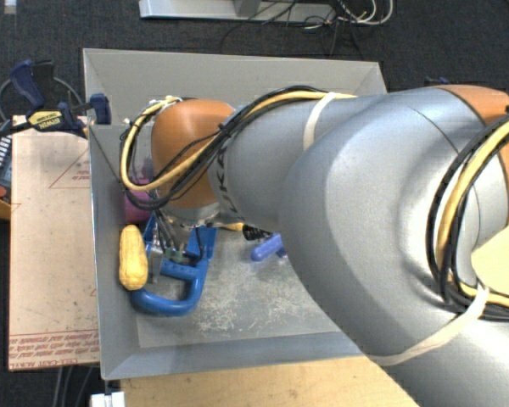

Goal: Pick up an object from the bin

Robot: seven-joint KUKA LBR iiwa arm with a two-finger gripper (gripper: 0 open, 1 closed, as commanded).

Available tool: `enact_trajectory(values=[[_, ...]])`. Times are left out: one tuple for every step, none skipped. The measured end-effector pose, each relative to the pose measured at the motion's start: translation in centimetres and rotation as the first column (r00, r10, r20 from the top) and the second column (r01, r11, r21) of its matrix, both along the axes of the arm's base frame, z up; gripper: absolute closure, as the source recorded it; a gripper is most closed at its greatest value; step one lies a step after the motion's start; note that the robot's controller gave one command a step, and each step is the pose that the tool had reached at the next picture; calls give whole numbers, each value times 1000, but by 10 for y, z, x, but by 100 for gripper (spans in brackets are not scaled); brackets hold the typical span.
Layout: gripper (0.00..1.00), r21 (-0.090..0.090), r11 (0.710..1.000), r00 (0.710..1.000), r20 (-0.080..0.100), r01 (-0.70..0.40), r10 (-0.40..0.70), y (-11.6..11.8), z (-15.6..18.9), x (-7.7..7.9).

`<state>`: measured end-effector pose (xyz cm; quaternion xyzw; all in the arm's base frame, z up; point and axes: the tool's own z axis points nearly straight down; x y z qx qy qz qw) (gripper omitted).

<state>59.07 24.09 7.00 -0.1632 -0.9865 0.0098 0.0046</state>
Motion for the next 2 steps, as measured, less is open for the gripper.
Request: enact_trajectory(values=[[100, -5, 996, 996, 8, 86, -86, 0, 2, -24], [100, -10, 1000, 1000, 6, -2, 2, 2, 1, -22]])
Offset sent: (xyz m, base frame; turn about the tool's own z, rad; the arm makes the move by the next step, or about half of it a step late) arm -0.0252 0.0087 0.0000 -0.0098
